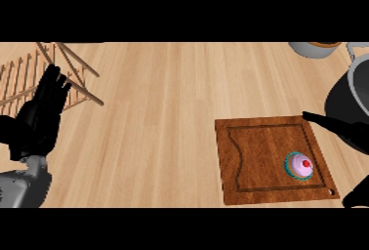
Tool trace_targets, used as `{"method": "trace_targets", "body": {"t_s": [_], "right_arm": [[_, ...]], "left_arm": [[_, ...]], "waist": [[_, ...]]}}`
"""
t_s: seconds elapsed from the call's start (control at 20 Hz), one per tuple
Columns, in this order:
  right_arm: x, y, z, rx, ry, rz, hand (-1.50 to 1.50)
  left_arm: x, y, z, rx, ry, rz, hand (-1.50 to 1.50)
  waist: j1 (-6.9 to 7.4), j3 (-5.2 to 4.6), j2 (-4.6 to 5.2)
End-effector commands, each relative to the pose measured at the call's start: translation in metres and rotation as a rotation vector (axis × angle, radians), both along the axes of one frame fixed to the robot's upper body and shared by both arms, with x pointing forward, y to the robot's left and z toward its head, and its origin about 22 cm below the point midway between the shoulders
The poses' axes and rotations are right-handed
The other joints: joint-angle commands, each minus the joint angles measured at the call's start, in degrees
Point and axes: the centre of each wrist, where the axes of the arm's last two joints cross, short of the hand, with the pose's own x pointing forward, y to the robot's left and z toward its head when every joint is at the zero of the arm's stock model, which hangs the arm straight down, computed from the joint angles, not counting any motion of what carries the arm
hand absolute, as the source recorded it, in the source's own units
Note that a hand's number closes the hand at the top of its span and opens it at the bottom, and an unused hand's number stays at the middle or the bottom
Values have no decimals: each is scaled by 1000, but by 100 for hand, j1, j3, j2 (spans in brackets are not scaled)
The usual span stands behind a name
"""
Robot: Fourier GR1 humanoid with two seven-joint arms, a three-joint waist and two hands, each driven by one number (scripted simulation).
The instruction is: Pick the cupcake from the cutting board and place it in the pot
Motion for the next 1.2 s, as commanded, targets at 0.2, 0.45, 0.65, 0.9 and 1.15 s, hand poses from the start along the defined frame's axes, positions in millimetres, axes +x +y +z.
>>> {"method": "trace_targets", "body": {"t_s": [0.2,0.45,0.65,0.9,1.15], "right_arm": [[-2,23,-32,-106,32,-52,-150],[-2,8,-43,-124,35,-71,-150],[-4,23,-47,-113,17,-57,-150],[-19,31,-77,-157,32,-58,-150],[-3,21,-80,-166,44,-95,-150]], "left_arm": [[-3,12,-4,-4,6,-23,0],[-6,-1,-6,-14,1,-10,0],[-8,13,4,4,-2,-12,0],[2,12,-12,13,-1,-4,0],[3,17,-4,-8,3,-29,0]], "waist": [[39,3,11],[25,5,9],[20,4,5],[9,4,9],[17,4,7]]}}
